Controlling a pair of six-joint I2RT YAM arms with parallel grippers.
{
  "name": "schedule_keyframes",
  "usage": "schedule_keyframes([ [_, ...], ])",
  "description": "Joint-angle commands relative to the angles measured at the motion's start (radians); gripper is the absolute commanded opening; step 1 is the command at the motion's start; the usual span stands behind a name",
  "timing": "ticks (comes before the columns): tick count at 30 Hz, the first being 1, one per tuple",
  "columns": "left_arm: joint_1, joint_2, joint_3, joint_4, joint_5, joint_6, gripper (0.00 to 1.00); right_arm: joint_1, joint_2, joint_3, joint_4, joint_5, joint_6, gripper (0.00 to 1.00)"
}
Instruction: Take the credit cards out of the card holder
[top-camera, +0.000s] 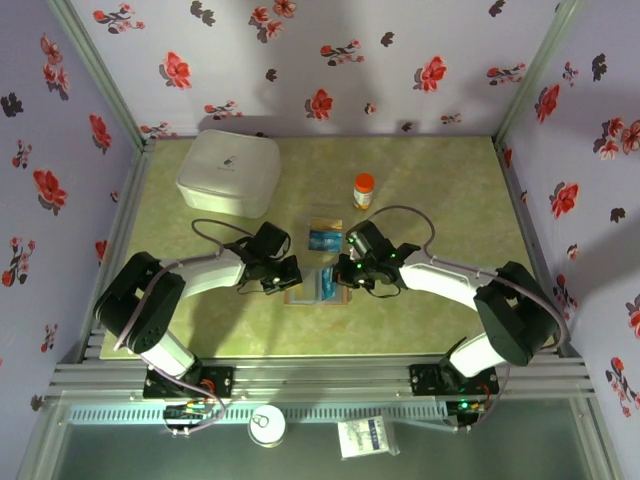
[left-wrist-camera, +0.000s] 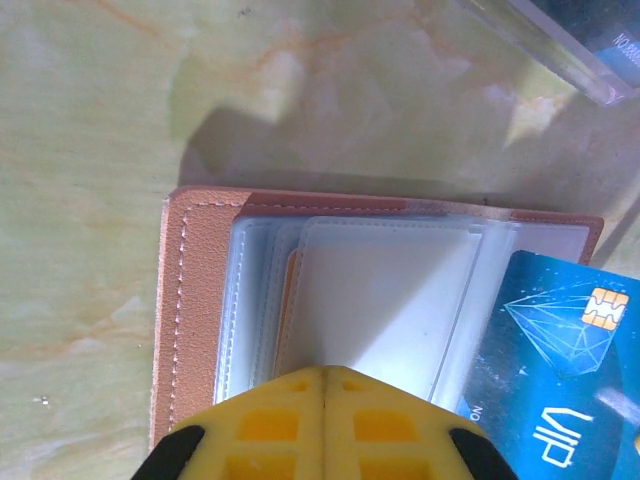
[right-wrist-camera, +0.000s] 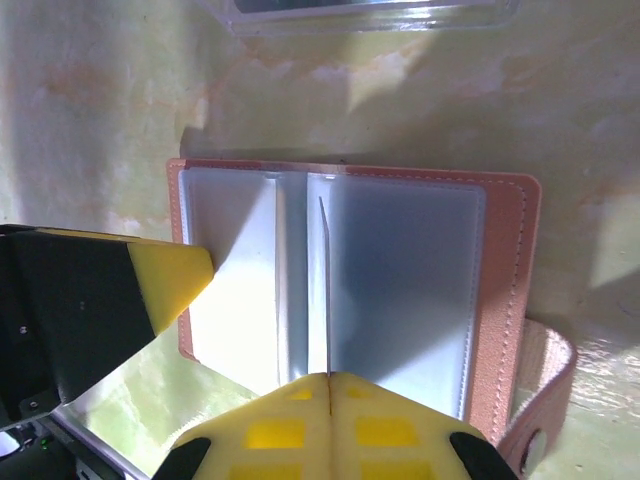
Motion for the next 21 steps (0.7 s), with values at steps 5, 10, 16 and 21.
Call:
schedule_keyframes([
  [5, 0.003, -0.066, -0.033, -0.014, -0.024, 0.026, 0.01, -0.006, -0.026, 0.108, -0.187, 0.041, -0.207, 0.0],
  [10, 0.015, -0.112, -0.054, -0.01, -0.025, 0.035, 0.02, -0.006, -0.005, 0.184, -0.308, 0.034, -0.432, 0.0],
  [16, 0.038, -0.16, -0.097, -0.004, -0.028, 0.04, 0.02, -0.007, 0.04, 0.297, -0.446, 0.095, -0.744, 0.0],
  [21, 0.056, -0.186, -0.125, -0.01, -0.026, 0.043, 0.03, -0.01, 0.127, 0.424, -0.557, 0.116, -1.0, 0.0],
])
